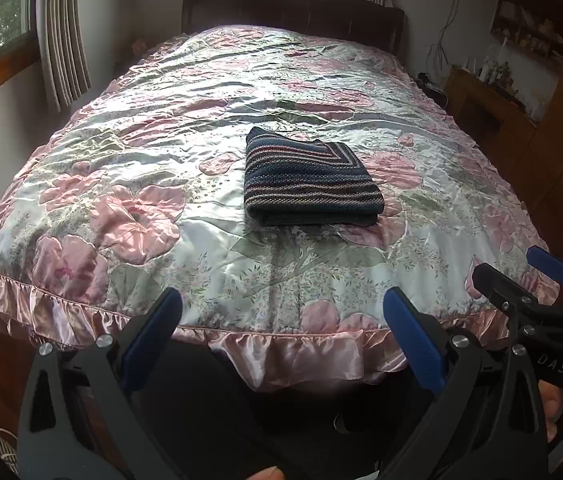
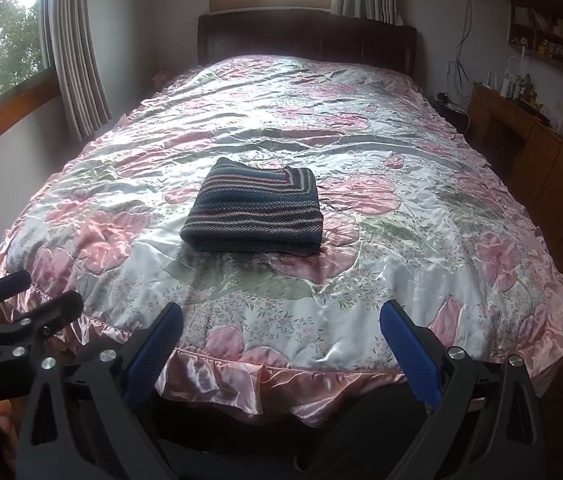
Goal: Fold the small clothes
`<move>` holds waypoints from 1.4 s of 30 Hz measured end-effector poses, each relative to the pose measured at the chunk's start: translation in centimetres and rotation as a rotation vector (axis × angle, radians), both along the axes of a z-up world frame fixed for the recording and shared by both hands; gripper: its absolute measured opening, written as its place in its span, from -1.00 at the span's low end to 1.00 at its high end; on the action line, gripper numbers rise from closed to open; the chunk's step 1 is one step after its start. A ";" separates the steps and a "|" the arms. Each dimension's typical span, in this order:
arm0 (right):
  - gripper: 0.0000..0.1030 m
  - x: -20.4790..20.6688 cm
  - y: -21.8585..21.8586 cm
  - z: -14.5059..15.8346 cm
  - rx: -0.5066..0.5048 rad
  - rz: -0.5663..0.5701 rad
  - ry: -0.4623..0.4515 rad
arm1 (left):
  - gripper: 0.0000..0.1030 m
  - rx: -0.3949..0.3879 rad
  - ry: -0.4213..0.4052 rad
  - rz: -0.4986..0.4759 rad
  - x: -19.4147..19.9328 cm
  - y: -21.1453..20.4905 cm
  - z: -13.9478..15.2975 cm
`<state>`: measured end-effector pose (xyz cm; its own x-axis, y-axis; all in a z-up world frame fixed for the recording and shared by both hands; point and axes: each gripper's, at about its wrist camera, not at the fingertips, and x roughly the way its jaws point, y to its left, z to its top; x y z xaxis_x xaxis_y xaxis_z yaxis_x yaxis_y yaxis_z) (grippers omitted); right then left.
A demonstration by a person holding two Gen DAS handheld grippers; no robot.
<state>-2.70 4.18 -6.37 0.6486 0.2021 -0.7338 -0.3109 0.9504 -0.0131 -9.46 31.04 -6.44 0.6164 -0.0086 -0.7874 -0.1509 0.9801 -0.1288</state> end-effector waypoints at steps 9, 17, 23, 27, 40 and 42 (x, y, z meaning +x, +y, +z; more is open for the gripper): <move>0.92 1.0 0.6 -0.3 -0.023 0.004 0.007 | 0.94 -0.001 0.015 0.014 1.0 0.7 -0.1; 0.92 1.0 0.5 0.3 -0.027 0.001 -0.010 | 0.94 0.010 0.006 0.002 1.1 0.2 0.5; 0.92 0.8 0.4 0.7 -0.025 -0.002 -0.017 | 0.94 0.013 -0.008 -0.005 0.8 0.0 1.1; 0.92 0.2 0.5 0.9 -0.029 -0.004 -0.031 | 0.94 0.013 -0.009 -0.007 0.6 -0.3 1.1; 0.92 -0.6 0.2 0.9 -0.027 -0.008 -0.039 | 0.94 0.011 -0.012 -0.017 -0.3 -0.7 1.0; 0.92 -0.7 0.1 0.9 -0.027 -0.009 -0.039 | 0.94 0.010 -0.013 -0.017 -0.4 -0.7 1.0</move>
